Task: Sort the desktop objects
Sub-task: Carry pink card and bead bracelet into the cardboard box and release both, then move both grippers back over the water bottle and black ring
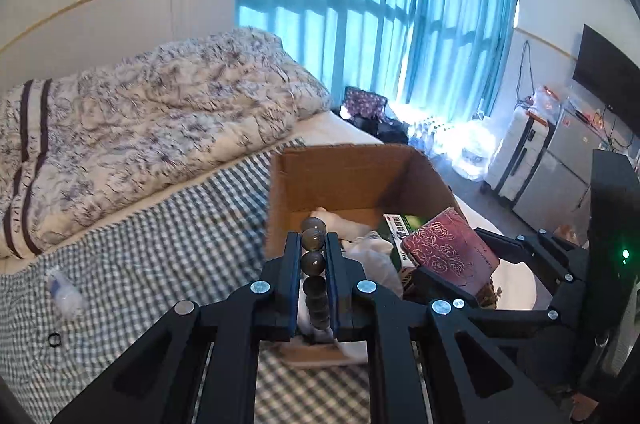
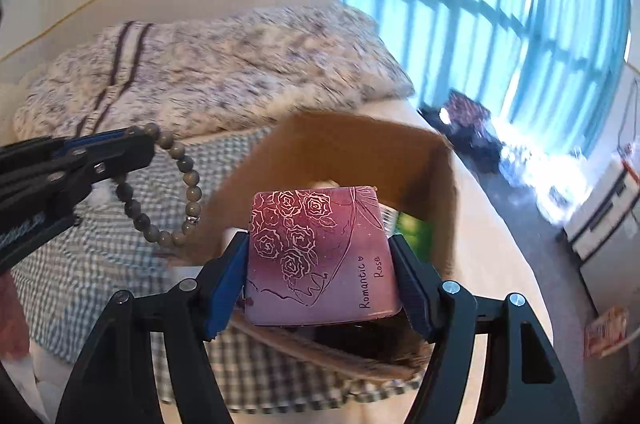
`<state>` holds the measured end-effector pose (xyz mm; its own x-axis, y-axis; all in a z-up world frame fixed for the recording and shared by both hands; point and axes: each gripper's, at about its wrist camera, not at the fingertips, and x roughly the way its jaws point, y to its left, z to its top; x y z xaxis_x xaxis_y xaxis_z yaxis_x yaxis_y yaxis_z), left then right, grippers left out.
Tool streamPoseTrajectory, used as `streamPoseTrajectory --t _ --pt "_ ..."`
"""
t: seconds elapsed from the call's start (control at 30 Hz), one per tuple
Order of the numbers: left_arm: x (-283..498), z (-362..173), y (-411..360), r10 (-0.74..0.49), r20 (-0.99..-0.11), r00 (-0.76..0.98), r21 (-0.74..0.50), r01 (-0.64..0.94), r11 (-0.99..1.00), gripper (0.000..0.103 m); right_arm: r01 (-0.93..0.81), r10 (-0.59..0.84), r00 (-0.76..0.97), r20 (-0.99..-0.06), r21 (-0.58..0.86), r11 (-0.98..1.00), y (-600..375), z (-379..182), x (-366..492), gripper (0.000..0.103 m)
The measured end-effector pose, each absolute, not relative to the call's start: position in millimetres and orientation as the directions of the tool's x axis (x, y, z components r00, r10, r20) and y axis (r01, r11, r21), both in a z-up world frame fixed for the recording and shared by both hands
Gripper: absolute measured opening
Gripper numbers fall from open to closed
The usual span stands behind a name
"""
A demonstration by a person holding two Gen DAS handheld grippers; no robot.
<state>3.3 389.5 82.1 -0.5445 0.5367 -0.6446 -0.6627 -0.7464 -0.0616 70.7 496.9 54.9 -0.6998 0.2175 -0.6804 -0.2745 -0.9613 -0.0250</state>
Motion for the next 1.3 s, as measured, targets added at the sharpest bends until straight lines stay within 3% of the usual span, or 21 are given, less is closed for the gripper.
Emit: streamPoseTrajectory --t 0.2,0.27,0.3,0.33,0.37,0.4,0.87,1.3 --pt "-15 45 417 0.51 -0.699 -0.501 -0.101 -0.637 -0.764 0.014 -0.314 0.2 -0.654 -0.73 0.022 -0.949 535 28 60 0.069" --pt "-18 39 419 0.486 -0.712 -0.507 -0.078 -0.631 -0.772 0.032 -0.315 0.195 -0.65 -0.735 0.026 -0.949 538 21 59 0.07" --pt "-18 36 419 0.463 -0.716 -0.523 -0.052 -0.621 -0.782 0.068 -0.313 0.194 -0.651 -0.734 0.027 -0.949 537 20 58 0.073" --pt "-17 36 419 0.438 -0.713 -0.547 -0.022 -0.607 -0.794 0.095 -0.319 0.204 -0.656 -0.726 0.022 -0.947 536 20 59 0.077" --pt "-15 37 417 0.428 -0.701 -0.57 -0.004 -0.597 -0.802 0.098 -0.329 0.22 -0.664 -0.715 0.015 -0.944 536 21 59 0.086" --pt "-13 39 413 0.431 -0.681 -0.592 0.006 -0.594 -0.805 0.098 -0.333 0.225 -0.667 -0.71 0.014 -0.943 535 22 58 0.09" --pt "-24 75 328 0.36 -0.64 -0.679 -0.013 -0.458 -0.889 0.098 -0.291 0.19 -0.727 -0.66 0.046 -0.956 496 60 56 0.09" --pt "-6 87 133 0.153 -0.661 -0.735 0.048 -0.245 -0.968 0.099 -0.119 0.056 -0.787 -0.614 0.062 -0.991 343 99 63 0.09"
